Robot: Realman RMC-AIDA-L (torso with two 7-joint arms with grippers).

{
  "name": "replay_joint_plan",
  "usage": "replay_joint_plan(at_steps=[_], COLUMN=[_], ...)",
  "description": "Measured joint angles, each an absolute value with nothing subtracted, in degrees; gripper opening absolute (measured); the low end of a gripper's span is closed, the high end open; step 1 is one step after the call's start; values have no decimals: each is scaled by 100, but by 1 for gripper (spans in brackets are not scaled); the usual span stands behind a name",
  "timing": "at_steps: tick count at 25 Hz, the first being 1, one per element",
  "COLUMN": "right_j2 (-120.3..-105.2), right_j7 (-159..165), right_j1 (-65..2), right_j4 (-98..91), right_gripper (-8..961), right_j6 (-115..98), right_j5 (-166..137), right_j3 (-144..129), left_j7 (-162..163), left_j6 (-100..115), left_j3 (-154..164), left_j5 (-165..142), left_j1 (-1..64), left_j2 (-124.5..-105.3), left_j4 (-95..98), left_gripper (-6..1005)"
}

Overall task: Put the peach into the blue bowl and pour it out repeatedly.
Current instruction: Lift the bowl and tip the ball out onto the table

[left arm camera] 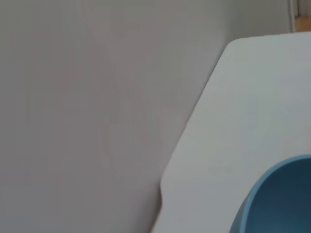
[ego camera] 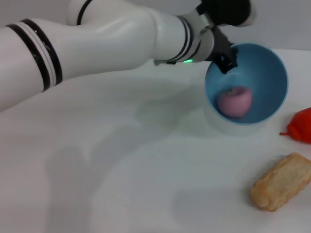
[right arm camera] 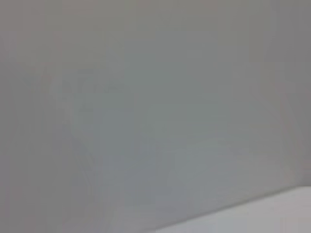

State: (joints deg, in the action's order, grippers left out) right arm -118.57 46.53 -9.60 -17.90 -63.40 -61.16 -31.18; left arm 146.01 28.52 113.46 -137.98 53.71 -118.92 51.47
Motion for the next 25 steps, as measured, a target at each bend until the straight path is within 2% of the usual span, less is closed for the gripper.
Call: replay_joint_plan(at_steps=[6,12,25], right_j2=[-11865,-11878,-11874], right_j7=[4598,4585,4576], right_j1=[-1000,-1055,-1107], right_j4=[-1568,-1552,-1462], right_gripper=[675,674,675], right_j6=[-6239,-6193,-6192], right_j5=[-6113,-6111,-6103], right_j3=[-2995,-2991,-2988], left_j7=[14593,14608,12170], left_j6=[2731,2385,865], left_j3=[11541,12344,13216], left_j5=[-14705,-16155,-16535], left_j1=[5411,5329,4598], left_j2=[-11909,-11909,-11909], left_j4=[5529,6065,6536], left_gripper=[-1,-1,-2])
